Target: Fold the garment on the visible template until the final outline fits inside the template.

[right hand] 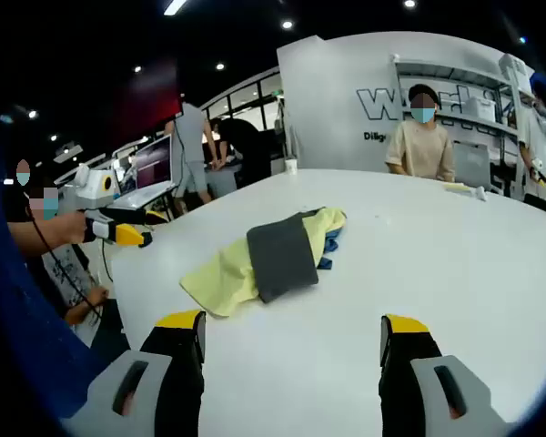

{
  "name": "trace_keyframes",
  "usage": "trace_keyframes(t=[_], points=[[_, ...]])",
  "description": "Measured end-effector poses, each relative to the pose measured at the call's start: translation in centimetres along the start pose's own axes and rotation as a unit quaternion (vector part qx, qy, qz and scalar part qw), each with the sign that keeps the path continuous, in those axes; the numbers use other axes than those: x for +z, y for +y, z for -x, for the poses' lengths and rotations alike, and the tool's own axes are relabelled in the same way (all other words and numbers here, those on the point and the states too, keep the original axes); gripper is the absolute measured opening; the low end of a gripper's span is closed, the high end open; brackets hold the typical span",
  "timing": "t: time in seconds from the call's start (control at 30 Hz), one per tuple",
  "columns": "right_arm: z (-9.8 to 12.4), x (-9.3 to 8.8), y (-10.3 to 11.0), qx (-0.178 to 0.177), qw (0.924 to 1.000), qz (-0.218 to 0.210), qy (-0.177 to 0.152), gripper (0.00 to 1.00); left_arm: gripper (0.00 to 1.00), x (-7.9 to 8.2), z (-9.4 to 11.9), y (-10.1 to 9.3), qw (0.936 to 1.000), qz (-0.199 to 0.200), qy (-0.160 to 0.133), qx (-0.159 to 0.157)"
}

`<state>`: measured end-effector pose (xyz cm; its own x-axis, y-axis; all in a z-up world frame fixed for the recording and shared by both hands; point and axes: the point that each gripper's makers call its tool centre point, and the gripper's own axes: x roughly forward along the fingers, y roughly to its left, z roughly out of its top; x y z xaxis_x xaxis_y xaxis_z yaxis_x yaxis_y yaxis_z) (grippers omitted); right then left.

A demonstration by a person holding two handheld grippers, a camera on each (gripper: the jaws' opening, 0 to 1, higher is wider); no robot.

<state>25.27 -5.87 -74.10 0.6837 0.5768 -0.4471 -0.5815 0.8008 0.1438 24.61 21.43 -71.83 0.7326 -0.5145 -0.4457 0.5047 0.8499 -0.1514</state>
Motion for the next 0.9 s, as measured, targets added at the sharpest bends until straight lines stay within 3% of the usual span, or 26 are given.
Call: trace_keyframes(t=[0.9], points=[[0.26, -0.28, 0.15, 0.000, 1.0000, -0.006, -0.004, 0.80, 0.74, -0.54, 0.10, -0.44, 1.0000, -0.002, 0.006, -0.006]])
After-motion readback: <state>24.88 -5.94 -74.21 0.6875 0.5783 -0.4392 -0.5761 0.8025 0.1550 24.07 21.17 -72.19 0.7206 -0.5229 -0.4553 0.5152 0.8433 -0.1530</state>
